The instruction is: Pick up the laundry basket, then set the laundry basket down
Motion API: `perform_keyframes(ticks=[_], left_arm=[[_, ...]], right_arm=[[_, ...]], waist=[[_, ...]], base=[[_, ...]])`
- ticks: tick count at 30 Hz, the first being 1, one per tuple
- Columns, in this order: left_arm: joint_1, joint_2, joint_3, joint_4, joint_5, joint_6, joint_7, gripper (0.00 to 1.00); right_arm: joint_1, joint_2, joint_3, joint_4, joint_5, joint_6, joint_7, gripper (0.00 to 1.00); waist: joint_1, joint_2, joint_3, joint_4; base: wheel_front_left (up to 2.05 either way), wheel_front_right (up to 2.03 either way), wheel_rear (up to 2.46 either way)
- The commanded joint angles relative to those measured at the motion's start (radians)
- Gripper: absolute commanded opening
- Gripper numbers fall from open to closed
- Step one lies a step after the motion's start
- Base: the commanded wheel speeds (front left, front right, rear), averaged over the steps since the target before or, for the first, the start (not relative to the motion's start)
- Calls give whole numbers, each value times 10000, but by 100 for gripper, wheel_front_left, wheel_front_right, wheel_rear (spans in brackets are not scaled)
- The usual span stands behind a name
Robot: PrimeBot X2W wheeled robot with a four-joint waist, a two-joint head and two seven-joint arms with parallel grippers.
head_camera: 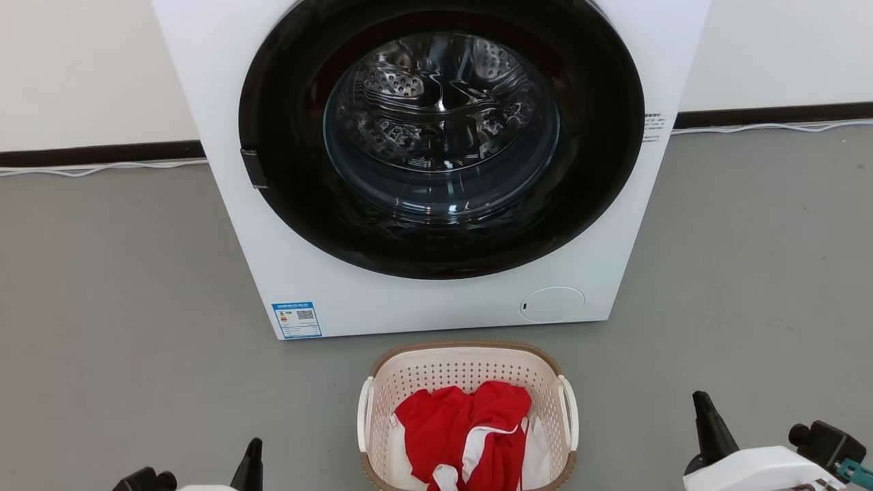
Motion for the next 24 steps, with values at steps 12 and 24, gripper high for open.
perform_keyframes(ticks=[12,24], left_arm=[[-698,-45,571,-517,-1224,-367,390,0],[-853,-140,902,-713,-2263,-643,734,0]], right_arm=[[-482,-19,-60,-673,1730,41,383,0],[-515,18,-150,-987,3212,48,696,0]], waist=[[-1,-1,86,-6],[-1,-1,167,-11]], base=[[0,0,0],[0,0,0]])
